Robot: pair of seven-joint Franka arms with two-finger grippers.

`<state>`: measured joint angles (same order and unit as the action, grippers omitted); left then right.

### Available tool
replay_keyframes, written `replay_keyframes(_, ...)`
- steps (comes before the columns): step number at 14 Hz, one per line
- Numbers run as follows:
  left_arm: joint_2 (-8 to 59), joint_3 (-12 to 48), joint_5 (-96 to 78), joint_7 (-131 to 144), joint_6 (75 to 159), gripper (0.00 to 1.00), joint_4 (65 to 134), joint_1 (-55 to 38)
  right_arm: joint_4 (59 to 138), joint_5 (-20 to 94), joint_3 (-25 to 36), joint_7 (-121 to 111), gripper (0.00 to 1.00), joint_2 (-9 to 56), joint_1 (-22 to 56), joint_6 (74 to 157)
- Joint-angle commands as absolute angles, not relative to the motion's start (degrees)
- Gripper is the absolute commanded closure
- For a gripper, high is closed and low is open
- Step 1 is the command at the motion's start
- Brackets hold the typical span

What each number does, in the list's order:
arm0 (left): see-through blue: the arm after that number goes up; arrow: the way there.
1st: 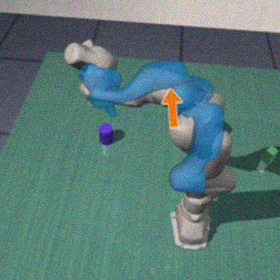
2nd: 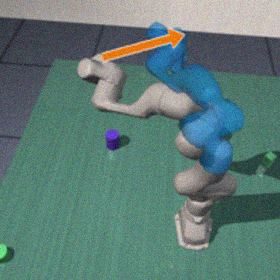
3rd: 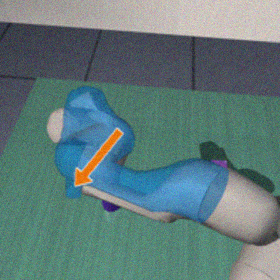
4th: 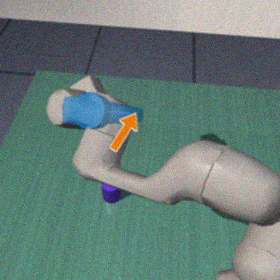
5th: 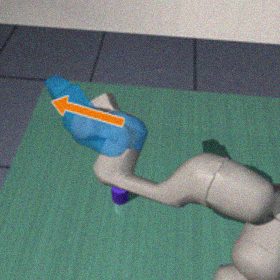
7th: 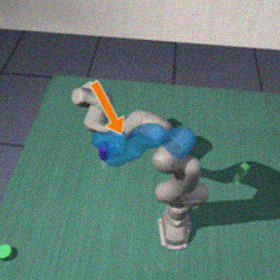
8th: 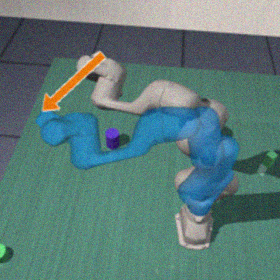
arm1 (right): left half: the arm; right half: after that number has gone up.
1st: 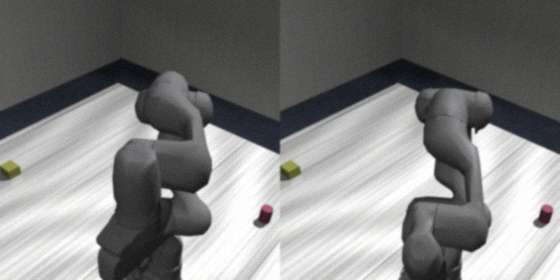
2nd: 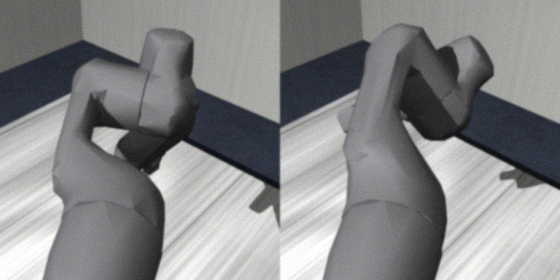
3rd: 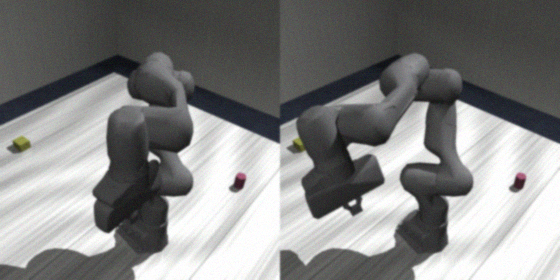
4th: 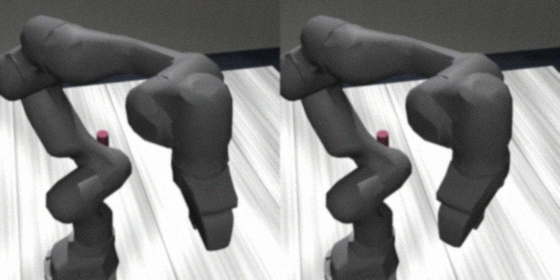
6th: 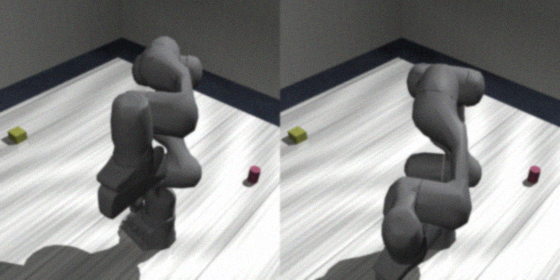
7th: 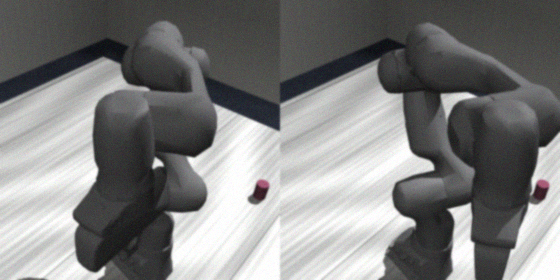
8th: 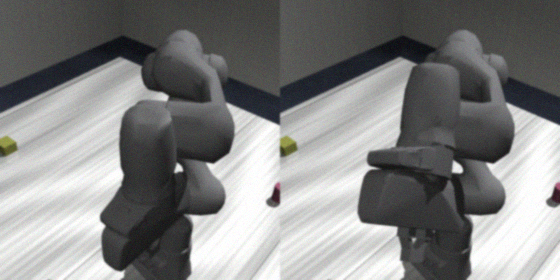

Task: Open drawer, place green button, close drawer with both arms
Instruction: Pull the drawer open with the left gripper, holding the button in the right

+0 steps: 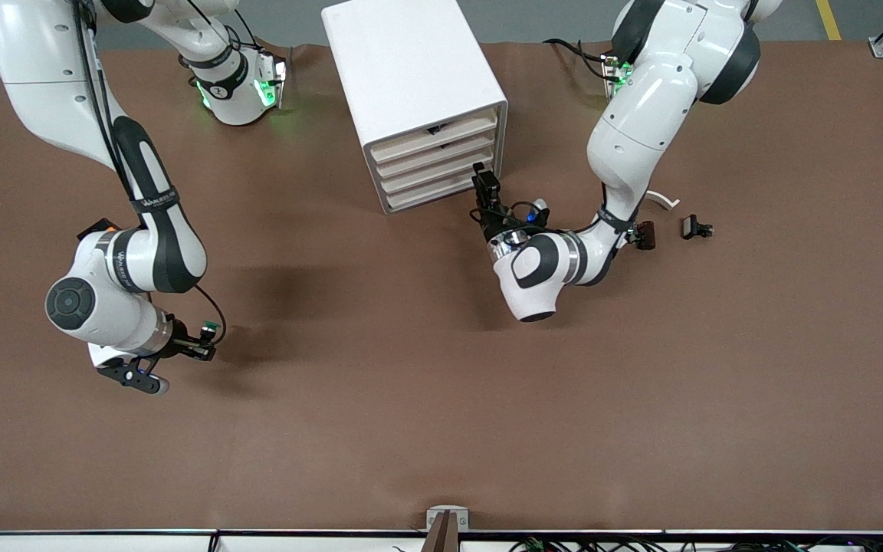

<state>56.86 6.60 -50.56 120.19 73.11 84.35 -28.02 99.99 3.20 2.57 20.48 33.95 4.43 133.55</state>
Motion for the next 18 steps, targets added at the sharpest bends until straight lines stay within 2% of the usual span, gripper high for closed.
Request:
replay_keyframes(1,57.83,6.33,-51.94,121.20,74.26,0.54,83.67,-29.00,100.37,3.60,2.37,21.62,1.00,33.13,4.39,132.80)
replay_keyframes(13,57.83,6.33,-52.48,121.03,74.36,0.53,84.20,-32.78,100.28,3.60,2.37,28.20,1.00,32.17,7.03,131.40)
replay_keyframes(14,57.75,6.33,-52.30,121.11,74.27,0.55,84.37,-32.96,100.28,3.60,2.37,29.00,1.00,32.08,7.55,131.40)
replay_keyframes(18,57.74,6.33,-52.29,121.29,74.09,0.81,84.46,-33.22,100.28,3.60,2.37,32.59,1.00,31.38,9.13,131.40)
